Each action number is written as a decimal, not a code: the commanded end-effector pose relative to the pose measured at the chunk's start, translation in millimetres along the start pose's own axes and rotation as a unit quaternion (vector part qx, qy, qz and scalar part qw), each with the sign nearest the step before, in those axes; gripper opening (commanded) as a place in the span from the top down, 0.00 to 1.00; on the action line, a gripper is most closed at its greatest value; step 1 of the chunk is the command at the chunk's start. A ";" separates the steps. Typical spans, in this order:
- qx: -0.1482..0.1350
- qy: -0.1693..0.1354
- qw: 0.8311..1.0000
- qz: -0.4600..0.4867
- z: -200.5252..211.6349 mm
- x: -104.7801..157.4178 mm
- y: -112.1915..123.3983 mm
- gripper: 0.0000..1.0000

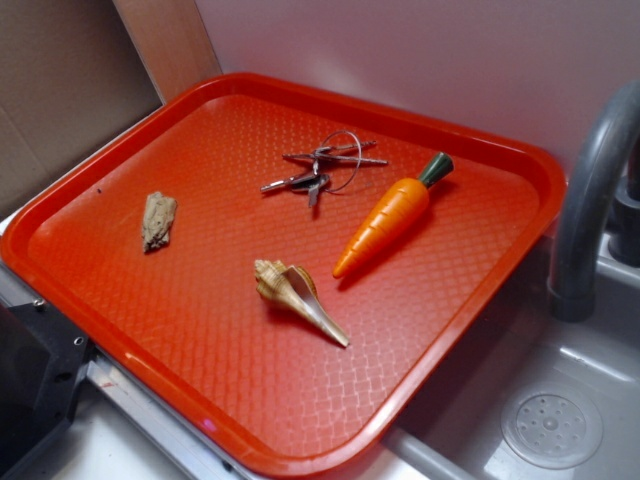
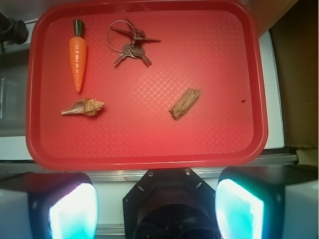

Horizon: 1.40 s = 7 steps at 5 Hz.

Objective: Grab the wood chip.

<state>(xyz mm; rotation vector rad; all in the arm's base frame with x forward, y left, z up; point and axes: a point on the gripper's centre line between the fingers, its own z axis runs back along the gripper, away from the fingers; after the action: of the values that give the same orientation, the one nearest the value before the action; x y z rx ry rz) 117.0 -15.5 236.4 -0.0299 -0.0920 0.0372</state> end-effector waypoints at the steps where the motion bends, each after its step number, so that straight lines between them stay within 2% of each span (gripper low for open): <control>1: 0.000 0.000 1.000 0.000 0.0 0.0 0.0 0.00; 2: -0.007 0.024 0.992 0.127 -54.1 45.5 8.4 0.00; 3: 0.031 0.029 0.968 0.248 -98.5 66.7 27.2 0.00; 4: 0.029 0.012 0.930 0.366 -141.2 59.7 47.5 0.00; 5: 0.022 0.037 0.925 0.376 -180.9 38.8 64.3 0.00; 6: 0.022 0.054 0.934 0.352 -201.8 30.1 78.7 0.00; 7: 0.018 0.061 0.942 0.328 -213.2 36.5 86.7 0.00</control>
<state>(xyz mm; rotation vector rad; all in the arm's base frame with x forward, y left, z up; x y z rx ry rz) 171.5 53.2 27.1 -0.0254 0.0643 0.6839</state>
